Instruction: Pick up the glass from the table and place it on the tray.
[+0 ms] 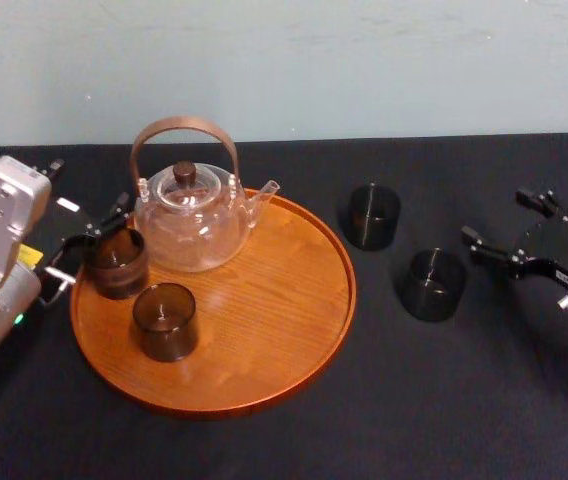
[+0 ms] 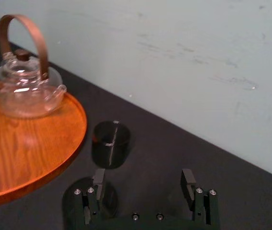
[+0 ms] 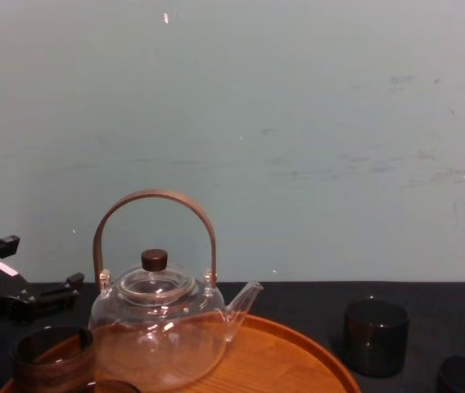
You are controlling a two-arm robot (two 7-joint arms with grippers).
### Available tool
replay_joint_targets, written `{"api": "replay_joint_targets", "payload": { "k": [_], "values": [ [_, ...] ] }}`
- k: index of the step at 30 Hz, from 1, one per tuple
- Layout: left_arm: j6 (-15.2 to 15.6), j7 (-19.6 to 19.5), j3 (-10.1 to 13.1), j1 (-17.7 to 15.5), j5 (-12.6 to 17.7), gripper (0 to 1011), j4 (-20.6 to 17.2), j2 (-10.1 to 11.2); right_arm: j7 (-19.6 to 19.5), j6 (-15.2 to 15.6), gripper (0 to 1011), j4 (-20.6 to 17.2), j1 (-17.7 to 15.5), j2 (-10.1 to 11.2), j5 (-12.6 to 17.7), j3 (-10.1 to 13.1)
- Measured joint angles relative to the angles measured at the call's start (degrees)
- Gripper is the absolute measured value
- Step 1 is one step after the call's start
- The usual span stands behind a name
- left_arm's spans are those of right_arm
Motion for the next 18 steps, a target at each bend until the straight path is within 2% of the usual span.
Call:
{"api": "replay_joint_targets", "payload": {
  "k": [9, 18],
  "values": [
    [0.0, 0.0, 0.0, 0.0, 0.0, 1001, 0.0, 0.0, 4.7, 0.3, 1002, -2.1, -3.6, 3.2, 0.9, 2.1],
    [0.0, 0.0, 0.0, 0.0, 0.0, 1001, 0.0, 0.0, 8.4, 1.1, 1002, -2.2, -4.9, 4.7, 0.9, 2.9]
  ]
}}
